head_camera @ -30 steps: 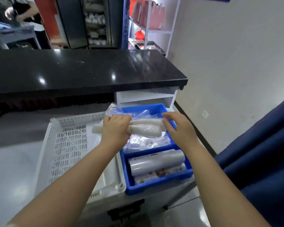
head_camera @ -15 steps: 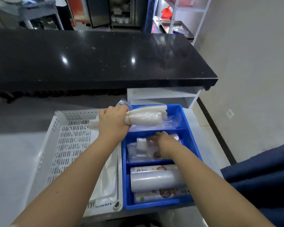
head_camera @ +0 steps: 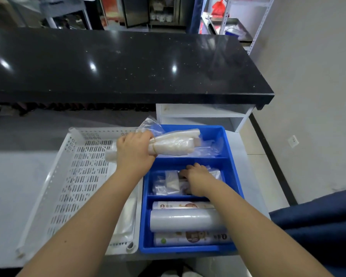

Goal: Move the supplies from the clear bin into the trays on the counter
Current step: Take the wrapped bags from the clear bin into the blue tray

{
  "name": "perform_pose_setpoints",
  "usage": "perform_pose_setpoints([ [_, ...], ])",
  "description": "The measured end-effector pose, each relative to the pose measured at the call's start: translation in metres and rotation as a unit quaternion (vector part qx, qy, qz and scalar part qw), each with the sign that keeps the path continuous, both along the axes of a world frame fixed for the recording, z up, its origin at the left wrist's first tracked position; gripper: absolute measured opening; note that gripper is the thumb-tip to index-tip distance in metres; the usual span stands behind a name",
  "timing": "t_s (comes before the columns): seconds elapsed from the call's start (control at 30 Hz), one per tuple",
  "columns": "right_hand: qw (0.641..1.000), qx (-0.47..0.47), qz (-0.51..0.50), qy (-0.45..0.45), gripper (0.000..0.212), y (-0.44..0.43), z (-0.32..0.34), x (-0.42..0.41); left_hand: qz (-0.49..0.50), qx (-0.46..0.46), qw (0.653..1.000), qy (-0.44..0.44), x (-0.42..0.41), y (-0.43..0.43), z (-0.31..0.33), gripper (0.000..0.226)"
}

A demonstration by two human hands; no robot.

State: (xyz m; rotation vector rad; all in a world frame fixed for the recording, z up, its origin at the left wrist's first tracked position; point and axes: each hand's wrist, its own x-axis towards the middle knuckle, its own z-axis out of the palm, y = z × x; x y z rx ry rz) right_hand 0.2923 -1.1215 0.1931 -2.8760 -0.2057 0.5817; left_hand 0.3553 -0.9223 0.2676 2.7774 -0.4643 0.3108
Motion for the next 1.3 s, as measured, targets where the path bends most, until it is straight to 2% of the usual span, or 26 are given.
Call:
perform_pose_setpoints([
  [0.1,0.996,0.069,-0.033,0.037,0.048,-0.002,0.006,-0.005,0.007,0.006,1.000,-0.003,-0.003,0.002,0.000,0.026],
  [0.17,0.997,0.068,-0.014,0.025,0.044,-0.003,0.015,-0.009,0.010,0.007,1.000,-0.009,-0.006,0.002,0.003,0.026],
  [0.33,0.987,-0.019,0.062,-0.150,0.044,-0.011,0.056,-0.025,0.009,0.003,1.000,-0.028,-0.007,-0.003,0.013,0.026],
  [0.57,0.970,-0.013,0.029,-0.241,0.033,-0.044,0.129,-0.062,-0.023,0.006,0.999,-0.026,-0.002,-0.039,0.024,0.025],
  [0.73,0.957,-0.020,-0.045,-0.286,0.029,-0.082,0.157,-0.086,-0.074,0.000,0.997,0.007,-0.018,-0.068,0.009,0.022],
  [0.97,0.946,-0.006,-0.155,-0.284,0.023,-0.119,0.157,-0.107,-0.125,0.046,0.989,0.068,-0.043,-0.094,-0.030,0.032],
  [1.17,0.953,0.005,-0.154,-0.260,0.020,-0.113,0.142,-0.106,-0.117,0.081,0.985,0.100,-0.038,-0.089,-0.049,0.042],
  [1.3,0.958,0.013,-0.139,-0.251,0.021,-0.101,0.135,-0.092,-0.128,0.051,0.986,0.094,-0.038,-0.069,-0.044,0.056],
])
